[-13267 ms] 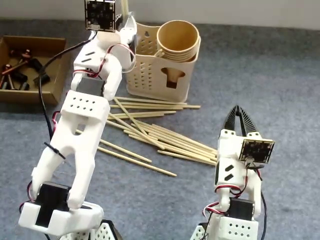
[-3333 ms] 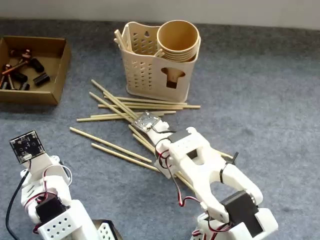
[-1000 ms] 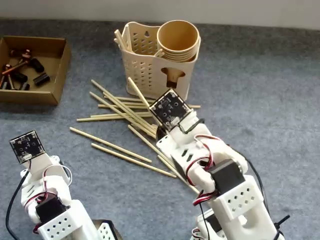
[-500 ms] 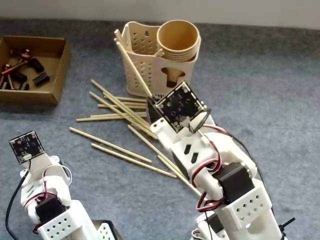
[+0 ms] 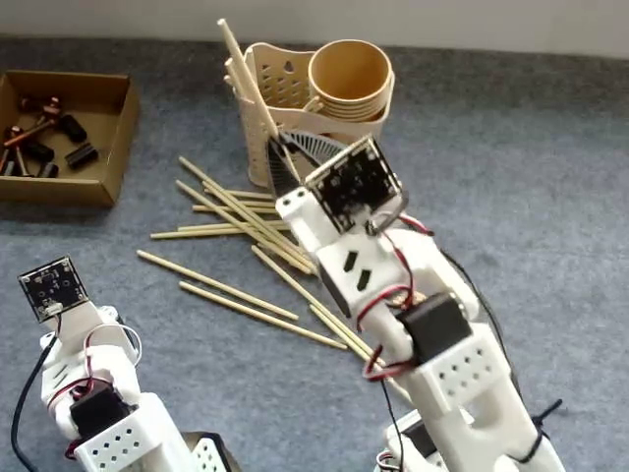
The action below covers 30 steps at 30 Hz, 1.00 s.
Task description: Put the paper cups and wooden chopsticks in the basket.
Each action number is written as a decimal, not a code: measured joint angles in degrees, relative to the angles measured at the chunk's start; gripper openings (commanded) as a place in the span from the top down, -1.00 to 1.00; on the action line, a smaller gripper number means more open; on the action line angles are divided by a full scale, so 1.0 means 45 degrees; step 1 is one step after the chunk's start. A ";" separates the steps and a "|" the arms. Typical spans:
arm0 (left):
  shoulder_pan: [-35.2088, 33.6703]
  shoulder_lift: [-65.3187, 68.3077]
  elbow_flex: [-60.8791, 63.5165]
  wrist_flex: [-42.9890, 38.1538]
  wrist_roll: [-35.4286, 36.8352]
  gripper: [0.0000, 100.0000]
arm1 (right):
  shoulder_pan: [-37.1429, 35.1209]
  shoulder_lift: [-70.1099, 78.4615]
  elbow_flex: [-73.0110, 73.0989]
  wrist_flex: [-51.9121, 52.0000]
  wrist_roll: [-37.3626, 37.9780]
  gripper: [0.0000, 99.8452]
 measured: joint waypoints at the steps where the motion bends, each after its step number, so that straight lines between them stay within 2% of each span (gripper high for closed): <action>1: 0.0000 0.0000 0.0000 0.0000 0.0000 0.99 | 0.0000 0.0313 0.0000 -0.0625 -0.0410 0.99; 10: 0.0000 0.0000 0.0000 0.0000 0.0000 0.99 | 0.0156 0.2325 0.0000 -0.5353 -0.0996 0.99; 18: 0.0000 0.0000 0.0000 0.0000 0.0000 0.99 | 0.1133 0.4357 0.0000 -0.8713 -0.0996 0.99; 24: 0.0000 0.0000 0.0000 0.0000 0.0000 0.99 | 0.1231 0.5783 0.0000 -1.1136 0.0274 0.99; 30: 0.0000 0.0000 0.0000 0.0000 0.0000 0.99 | 0.1250 0.6603 0.0000 -1.3089 0.0469 0.99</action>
